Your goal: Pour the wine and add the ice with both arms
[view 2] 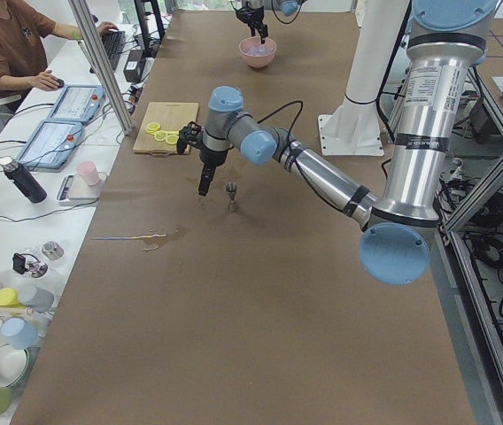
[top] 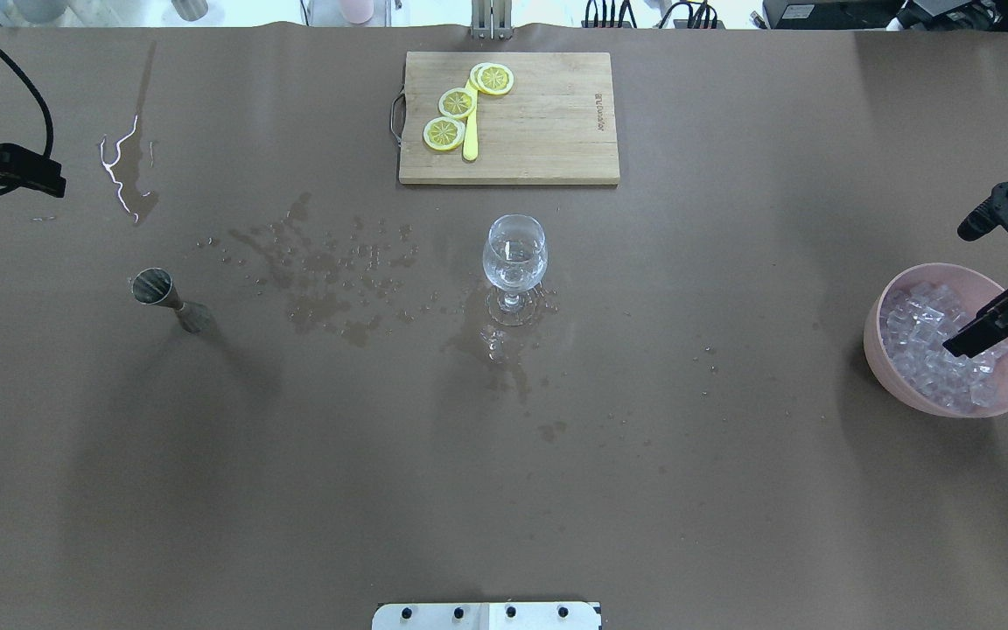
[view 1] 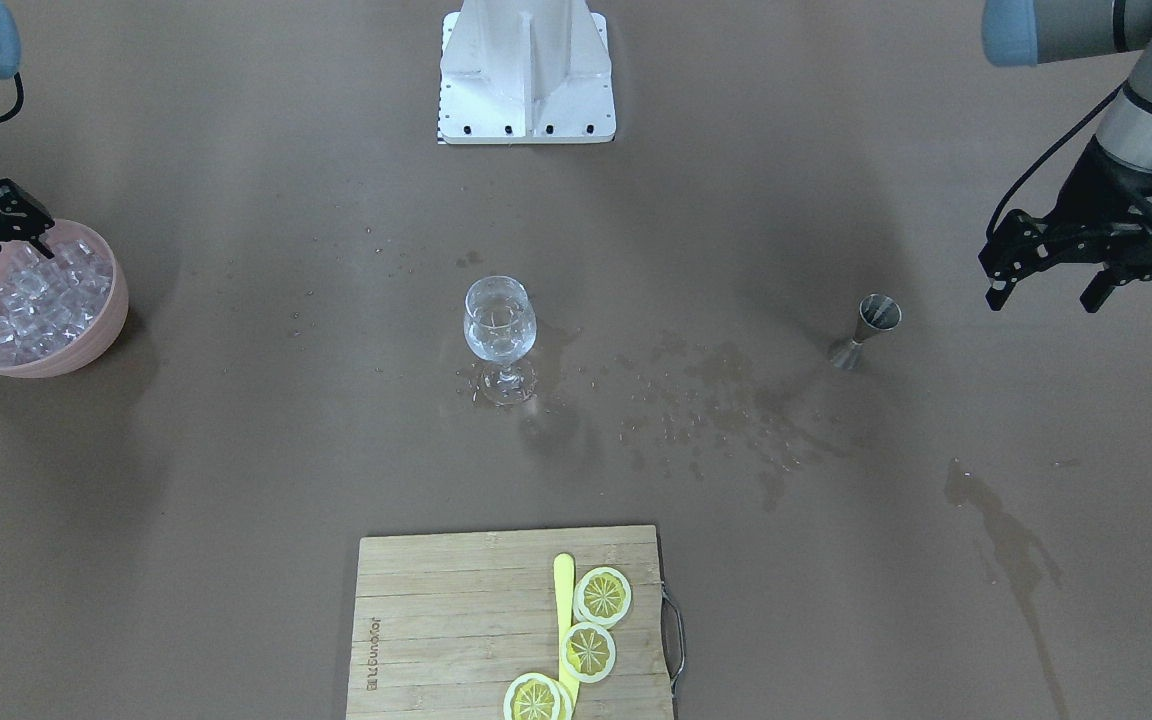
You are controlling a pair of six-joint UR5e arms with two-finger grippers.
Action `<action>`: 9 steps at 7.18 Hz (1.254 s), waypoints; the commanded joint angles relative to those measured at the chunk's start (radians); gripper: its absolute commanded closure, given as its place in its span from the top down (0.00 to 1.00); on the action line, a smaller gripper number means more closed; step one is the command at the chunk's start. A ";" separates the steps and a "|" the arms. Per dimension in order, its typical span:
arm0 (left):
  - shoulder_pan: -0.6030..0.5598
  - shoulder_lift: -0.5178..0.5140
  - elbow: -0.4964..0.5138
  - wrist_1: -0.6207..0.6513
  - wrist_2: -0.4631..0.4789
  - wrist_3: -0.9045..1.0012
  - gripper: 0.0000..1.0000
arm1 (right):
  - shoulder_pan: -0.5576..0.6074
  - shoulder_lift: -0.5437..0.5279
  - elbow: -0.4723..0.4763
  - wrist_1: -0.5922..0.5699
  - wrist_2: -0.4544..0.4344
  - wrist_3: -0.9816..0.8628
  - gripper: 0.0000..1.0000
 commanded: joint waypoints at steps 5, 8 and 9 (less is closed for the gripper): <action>0.002 -0.003 0.006 0.002 0.000 0.000 0.99 | -0.056 0.012 -0.041 0.000 -0.005 -0.004 0.79; 0.002 -0.018 0.015 0.003 0.000 0.000 0.99 | -0.056 0.009 -0.054 -0.002 -0.019 -0.009 0.77; 0.002 -0.018 0.017 0.003 0.000 0.000 0.99 | -0.056 0.011 -0.052 0.000 -0.021 -0.006 0.75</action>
